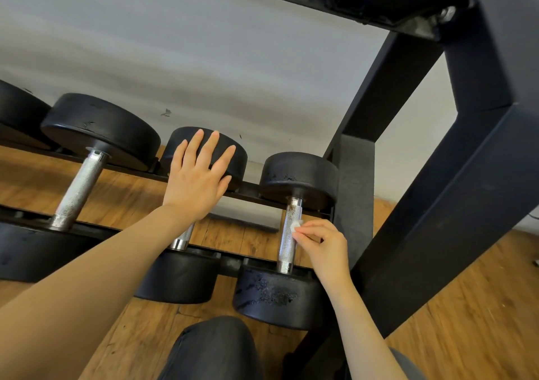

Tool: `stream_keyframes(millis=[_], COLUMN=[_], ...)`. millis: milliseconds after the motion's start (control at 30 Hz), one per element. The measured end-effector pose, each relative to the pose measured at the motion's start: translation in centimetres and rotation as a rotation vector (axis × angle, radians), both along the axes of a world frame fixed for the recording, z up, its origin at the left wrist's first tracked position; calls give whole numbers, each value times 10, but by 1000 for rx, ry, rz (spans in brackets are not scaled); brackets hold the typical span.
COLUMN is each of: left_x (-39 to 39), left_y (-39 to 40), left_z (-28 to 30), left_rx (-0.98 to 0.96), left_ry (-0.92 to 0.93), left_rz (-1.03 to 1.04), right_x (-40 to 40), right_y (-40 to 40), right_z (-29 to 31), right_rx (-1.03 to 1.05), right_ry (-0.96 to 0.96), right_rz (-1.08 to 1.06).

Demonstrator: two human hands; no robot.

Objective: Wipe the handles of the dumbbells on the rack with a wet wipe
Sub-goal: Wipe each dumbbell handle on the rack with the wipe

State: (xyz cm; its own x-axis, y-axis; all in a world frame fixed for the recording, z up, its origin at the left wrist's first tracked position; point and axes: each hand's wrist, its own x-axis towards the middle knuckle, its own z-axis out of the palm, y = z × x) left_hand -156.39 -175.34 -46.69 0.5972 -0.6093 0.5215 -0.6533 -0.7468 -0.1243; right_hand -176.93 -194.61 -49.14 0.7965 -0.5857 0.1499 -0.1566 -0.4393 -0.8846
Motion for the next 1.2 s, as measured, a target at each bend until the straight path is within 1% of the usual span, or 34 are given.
stream_keyframes(millis=[233,467,667,800,1000,1133,1200], left_x=[-2,-2,-1,0,0,0,0], left_y=[0,0,0,0,0,0,-1], left_z=[1,1,0,0,0,0,0], left_rx=[18,26,16,17,10,5,2], left_ry=[21,15,13,13,22,23,22], left_rz=[6,6,-1,-2,-2,-1,-3], right_x=[3,10,2,7,-1,9,9], right_y=[0,-2,-2,-3,-1,-2,-1], right_z=[0,2,2,1,-1,0,0], right_rx=[-21,44,76,73,34,-25,-43], right_ry=[33,37,90,54,57,-15,-16], right_rz=[-43,-112,-74,-79,-22,-57,-46])
